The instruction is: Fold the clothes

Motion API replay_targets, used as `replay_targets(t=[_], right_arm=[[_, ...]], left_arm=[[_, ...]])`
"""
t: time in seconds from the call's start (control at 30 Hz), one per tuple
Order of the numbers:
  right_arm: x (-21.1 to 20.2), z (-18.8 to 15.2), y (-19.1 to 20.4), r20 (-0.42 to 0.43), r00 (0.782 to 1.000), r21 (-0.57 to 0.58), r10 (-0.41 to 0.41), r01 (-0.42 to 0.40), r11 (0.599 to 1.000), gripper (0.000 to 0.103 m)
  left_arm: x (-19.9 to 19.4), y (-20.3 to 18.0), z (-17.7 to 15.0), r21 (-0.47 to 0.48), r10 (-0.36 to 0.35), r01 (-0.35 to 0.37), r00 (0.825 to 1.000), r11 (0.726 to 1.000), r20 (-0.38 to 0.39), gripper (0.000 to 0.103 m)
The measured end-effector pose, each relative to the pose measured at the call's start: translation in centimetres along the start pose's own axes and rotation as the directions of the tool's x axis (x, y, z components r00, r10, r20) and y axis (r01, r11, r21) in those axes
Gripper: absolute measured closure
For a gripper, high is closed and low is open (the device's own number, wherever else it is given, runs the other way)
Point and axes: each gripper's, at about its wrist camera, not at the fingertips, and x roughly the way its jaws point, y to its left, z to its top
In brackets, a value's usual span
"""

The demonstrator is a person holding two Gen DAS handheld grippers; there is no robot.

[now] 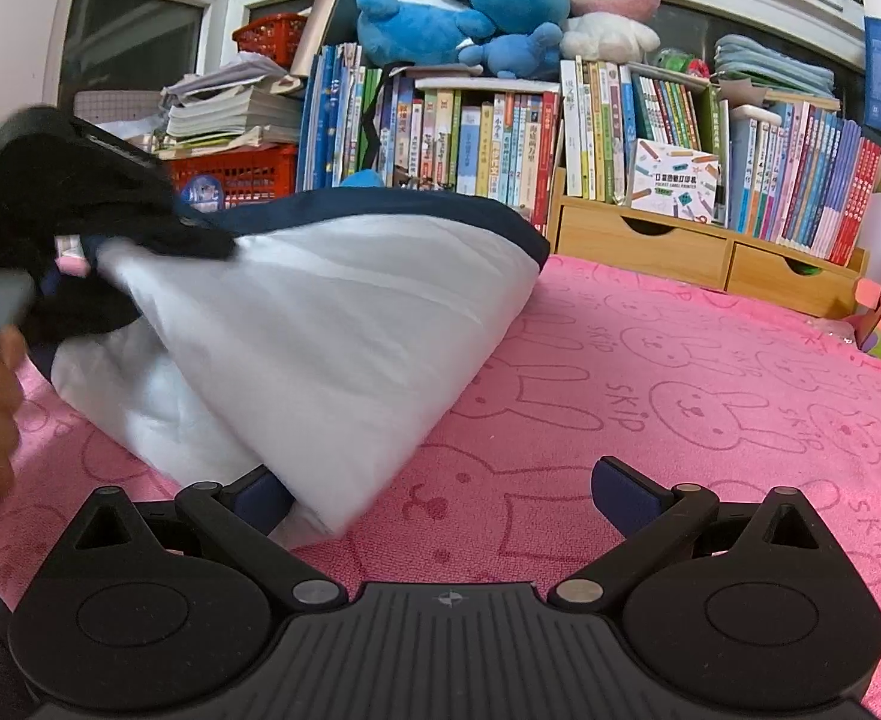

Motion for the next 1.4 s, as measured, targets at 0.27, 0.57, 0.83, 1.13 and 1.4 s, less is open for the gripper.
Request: replay_targets(t=[0.27,0.57,0.83,1.13,1.4], right_arm=[[0.0,0.0,0.2,0.000,1.000,-0.008,0.002,-0.002,1.000,0.000],[0.1,0.1,0.0,-0.007,1.000,0.005,-0.004,0.004,1.000,0.000],[0.0,0.1,0.3,-0.005,1.000,-0.021,0.004,-0.004,1.000,0.000],[-0.2,0.1,0.8,0.008,1.000,-0.057,0.005,-0.004,0.998,0.000],[-0.3,0.1,0.9,0.013,1.000,-0.067,0.001,0.000,0.998,0.000]], left_arm=[[-2.3,0.1,-0.7,0.088,0.044,-0.051,0.996,0.995,0.079,0.094],[1.3,0.9,-0.4,-0.018,-0.015,0.014,0.999,1.000,-0.049,0.092],[-1.9,1.3,0.1,0.109,0.048,-0.056,0.996,0.992,0.073,0.095],[-2.2,4.0,0.9,0.108,0.066,-0.071,0.997,0.992,0.048,0.092],[-2.7,4.9,1.2,0.198,0.081,-0.083,0.997,0.977,0.019,0.083]])
